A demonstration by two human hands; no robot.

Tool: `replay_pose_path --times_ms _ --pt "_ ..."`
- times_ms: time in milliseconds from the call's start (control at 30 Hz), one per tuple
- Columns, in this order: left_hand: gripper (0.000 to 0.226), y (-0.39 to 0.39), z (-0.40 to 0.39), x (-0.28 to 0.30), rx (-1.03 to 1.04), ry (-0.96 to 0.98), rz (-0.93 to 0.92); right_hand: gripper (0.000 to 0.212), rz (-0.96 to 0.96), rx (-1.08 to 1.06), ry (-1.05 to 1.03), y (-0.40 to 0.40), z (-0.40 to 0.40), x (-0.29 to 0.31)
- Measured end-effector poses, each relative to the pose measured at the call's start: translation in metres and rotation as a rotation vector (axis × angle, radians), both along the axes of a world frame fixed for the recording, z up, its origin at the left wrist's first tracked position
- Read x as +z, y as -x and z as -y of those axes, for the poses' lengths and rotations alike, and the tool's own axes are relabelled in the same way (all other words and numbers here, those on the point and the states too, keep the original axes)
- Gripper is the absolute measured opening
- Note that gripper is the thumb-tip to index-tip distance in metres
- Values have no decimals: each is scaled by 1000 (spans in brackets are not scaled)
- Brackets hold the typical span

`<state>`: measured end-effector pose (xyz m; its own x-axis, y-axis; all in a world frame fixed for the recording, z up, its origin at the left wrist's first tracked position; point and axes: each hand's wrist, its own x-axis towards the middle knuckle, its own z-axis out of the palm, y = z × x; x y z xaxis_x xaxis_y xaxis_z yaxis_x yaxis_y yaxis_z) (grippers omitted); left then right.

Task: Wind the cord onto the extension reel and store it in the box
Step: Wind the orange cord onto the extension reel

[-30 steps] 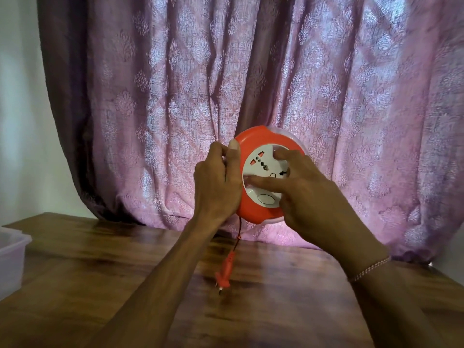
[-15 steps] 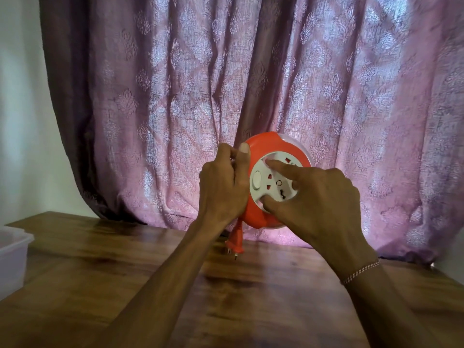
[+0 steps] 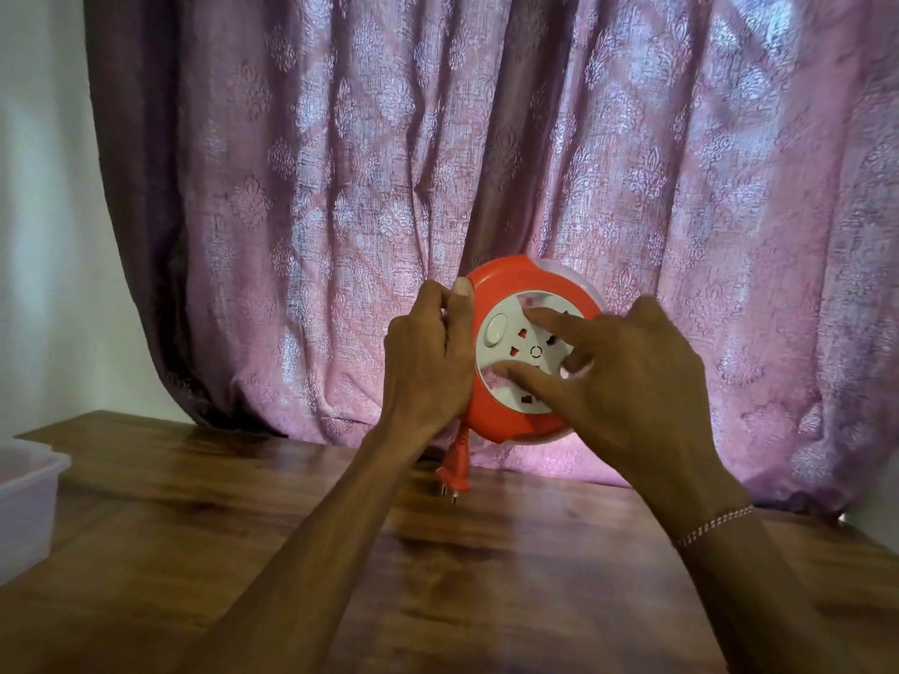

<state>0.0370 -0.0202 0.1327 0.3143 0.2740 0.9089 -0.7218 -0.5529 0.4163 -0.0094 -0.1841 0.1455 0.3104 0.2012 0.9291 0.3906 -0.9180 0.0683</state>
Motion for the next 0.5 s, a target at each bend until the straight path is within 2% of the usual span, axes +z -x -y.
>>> replay_pose_path --times_ms 67,133,167,233,300,500 --pt "36 -1 0 0 -4 -8 9 45 108 60 49 2 6 6" --pt "36 0 1 0 -7 -9 18 18 133 150 176 4 12 10" --pt "35 0 0 0 -13 -6 17 20 98 171 245 3 13 11" --pt "35 -1 -1 0 -22 0 18 52 -23 169 336 1 13 8" --pt "35 -1 -1 0 -30 0 13 66 -89 117 374 -3 9 4" --pt "36 -1 -4 1 6 -31 17 55 32 -47 406 -7 3 0"
